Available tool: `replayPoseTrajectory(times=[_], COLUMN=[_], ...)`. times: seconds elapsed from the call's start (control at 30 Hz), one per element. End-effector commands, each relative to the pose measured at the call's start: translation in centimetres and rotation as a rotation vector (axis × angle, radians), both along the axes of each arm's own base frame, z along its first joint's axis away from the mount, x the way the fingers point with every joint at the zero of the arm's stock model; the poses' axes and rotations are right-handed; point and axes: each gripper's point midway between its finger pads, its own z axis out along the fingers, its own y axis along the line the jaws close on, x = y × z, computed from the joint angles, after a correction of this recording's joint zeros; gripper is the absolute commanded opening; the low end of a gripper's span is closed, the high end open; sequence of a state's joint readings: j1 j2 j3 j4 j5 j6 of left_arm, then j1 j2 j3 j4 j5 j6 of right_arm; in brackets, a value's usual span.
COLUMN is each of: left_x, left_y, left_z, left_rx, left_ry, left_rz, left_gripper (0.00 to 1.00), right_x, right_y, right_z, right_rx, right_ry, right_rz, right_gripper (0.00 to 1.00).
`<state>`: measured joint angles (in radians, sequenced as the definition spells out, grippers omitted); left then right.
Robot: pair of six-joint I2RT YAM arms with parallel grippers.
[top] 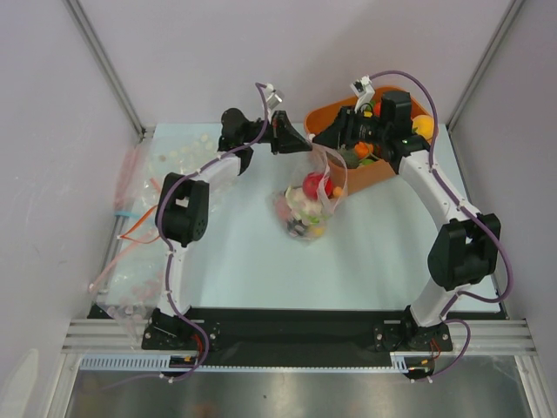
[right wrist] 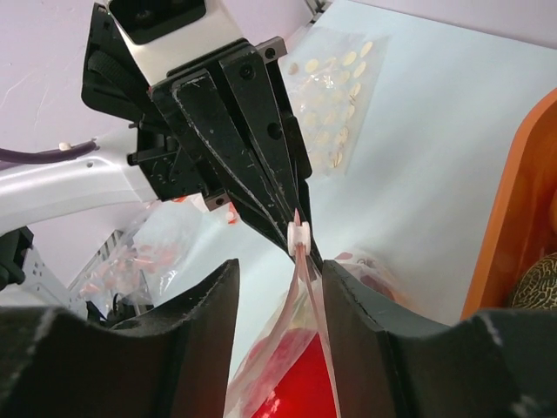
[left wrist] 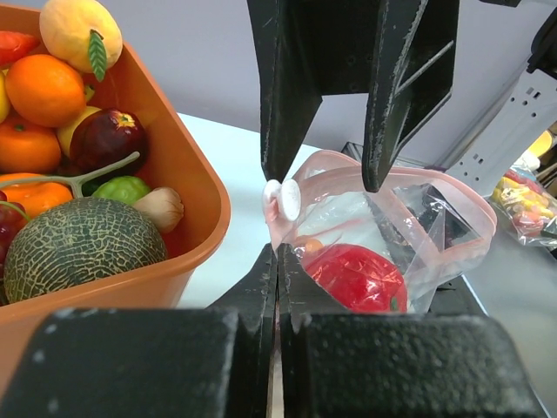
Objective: Place the food in the zip-top bag and seal the zipper
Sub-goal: Zip the zipper food storage bag at the center of the board.
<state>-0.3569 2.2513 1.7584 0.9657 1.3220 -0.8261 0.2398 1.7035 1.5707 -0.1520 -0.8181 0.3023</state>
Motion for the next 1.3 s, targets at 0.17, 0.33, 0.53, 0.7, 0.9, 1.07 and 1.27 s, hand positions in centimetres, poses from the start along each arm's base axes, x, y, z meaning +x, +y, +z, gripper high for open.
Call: replayPoseTrajectory(times=[0.17,0.33,0.53,0.7,0.9,1.07,1.27], left_x=[-1.3,-1.8,-2.2,-2.1,-1.8,-1.4,-1.2], left_y=[-0.1,-0.1,0.1,0.1,-0.1,-0.2,-0.4], left_z=[2.4,2.7,3.0,3.0,3.1,3.4,3.3], left_rx=[-0.023,-0.023,-0.029,-0.03,-0.035,-0.039,-0.04], left_ry=[-0.117,-0.124,-0.132,-0.131,-0.127,-0.126,-0.118], left_rz=[-0.025,-0.041,-0.049,-0.049,-0.041,-0.033,-0.028], left_gripper=[0.0,0.0,0.0,0.01,0.11,0.29,0.34], right_x=[1.1,2.0,2.7,2.3,1.7,1.7,1.5], right_y=[0.6,0.9,1.1,1.3,1.4,1.4,1.6], right_z=[2.8,2.2,1.4,1.5,1.8,2.8,2.9], right_rx=[0.005,-0.003,-0.017,-0.01,0.004,0.022,0.025], right_ry=[-0.109,-0.108,-0.095,-0.091,-0.077,-0.092,-0.095], right_rz=[-0.002,-0.004,-0.004,0.019,0.031,0.027,0.034], right_gripper=[0.53,0.56,0.56,0.28,0.02,0.0,0.0])
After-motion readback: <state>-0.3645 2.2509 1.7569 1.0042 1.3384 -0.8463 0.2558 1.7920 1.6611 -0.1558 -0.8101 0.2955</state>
